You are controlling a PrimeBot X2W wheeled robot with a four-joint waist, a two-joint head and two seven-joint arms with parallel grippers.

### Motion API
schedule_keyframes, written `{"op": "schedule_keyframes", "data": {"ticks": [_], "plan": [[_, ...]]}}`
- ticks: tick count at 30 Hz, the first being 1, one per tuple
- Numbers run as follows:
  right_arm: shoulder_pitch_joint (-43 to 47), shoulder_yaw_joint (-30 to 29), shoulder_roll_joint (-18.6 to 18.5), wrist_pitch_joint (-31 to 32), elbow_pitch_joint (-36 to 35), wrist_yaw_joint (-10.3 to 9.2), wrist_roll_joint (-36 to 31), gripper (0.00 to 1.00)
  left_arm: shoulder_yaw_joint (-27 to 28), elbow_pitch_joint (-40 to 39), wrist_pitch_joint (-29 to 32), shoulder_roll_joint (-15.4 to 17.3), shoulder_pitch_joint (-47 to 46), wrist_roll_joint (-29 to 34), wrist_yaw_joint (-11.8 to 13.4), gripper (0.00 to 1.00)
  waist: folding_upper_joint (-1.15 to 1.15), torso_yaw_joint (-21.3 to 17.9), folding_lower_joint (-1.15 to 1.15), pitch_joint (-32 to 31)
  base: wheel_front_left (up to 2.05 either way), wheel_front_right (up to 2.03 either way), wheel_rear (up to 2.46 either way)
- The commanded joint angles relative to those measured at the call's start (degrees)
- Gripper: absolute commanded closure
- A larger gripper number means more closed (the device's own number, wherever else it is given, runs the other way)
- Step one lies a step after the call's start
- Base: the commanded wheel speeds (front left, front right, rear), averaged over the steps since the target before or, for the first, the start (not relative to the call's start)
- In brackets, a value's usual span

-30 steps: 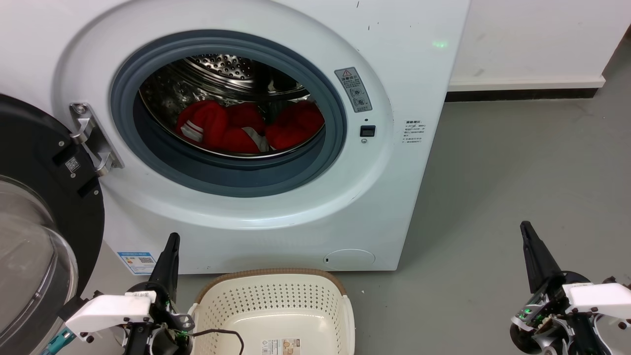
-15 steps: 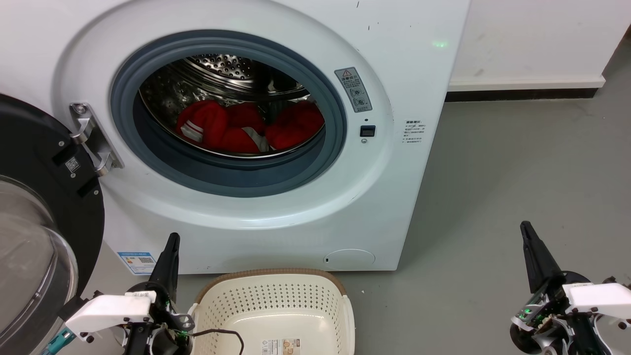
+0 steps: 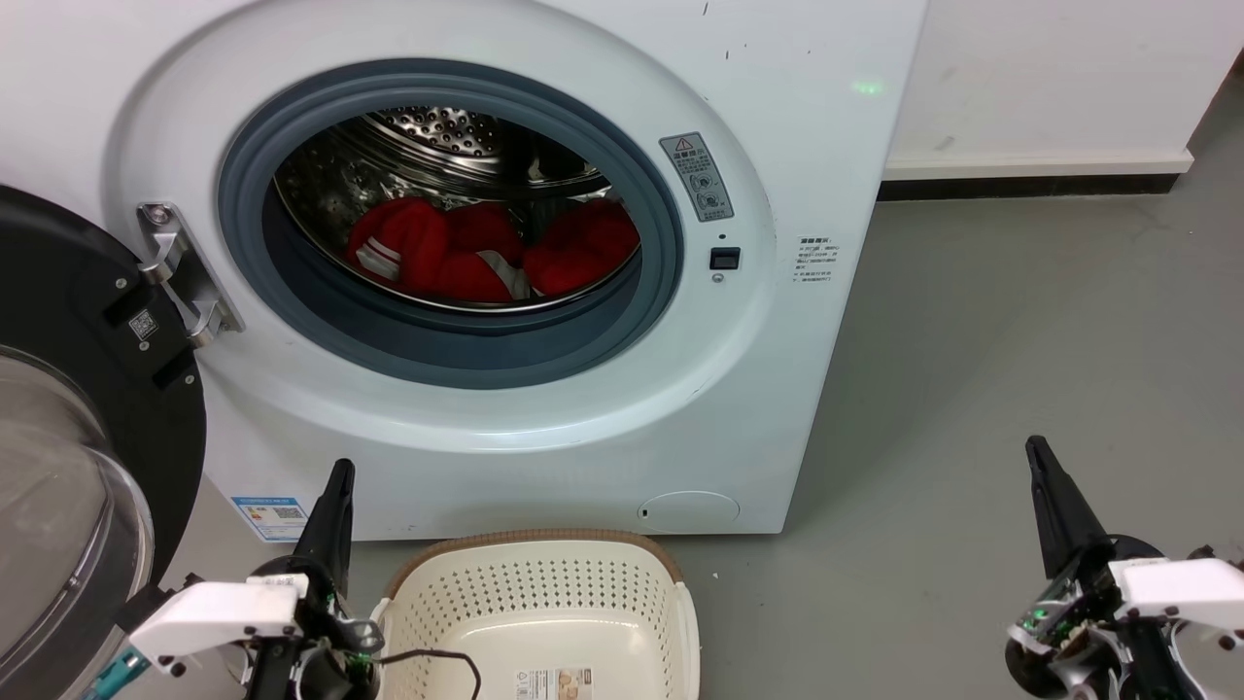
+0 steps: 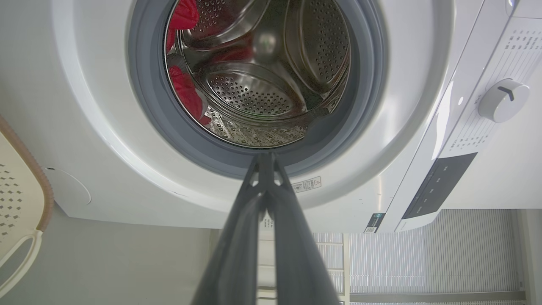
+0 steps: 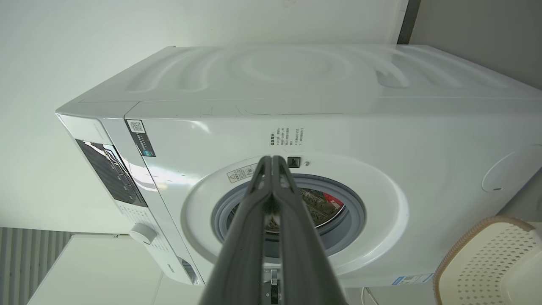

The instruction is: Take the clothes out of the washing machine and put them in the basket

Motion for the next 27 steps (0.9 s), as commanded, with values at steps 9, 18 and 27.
{"op": "schedule_keyframes", "data": {"ticks": [9,18,27], "plan": [[1.87,0.72,0.20,-1.35,1.22,0.00,-0.39,0.00,-0.40,1.15,-1.36,-0.14,1.98,0.59,0.08,0.00,0.00,-0.02,0.00,0.05,0.00,0.00,0.00],[2.36,1.07,0.15,-3.88,0.86,0.00,-1.78,0.00,0.19,-0.61,-3.89,-0.13,2.72,2.96,0.05,0.00,0.00,-0.07,0.00,0.14,0.00,0.00,0.00],[2.48,0.44,0.11,-5.90,1.15,0.00,-5.35,0.00,1.61,-0.81,-5.92,-0.11,3.20,6.03,0.02,0.00,0.00,-0.10,0.00,0.27,0.00,0.00,0.00]]}}
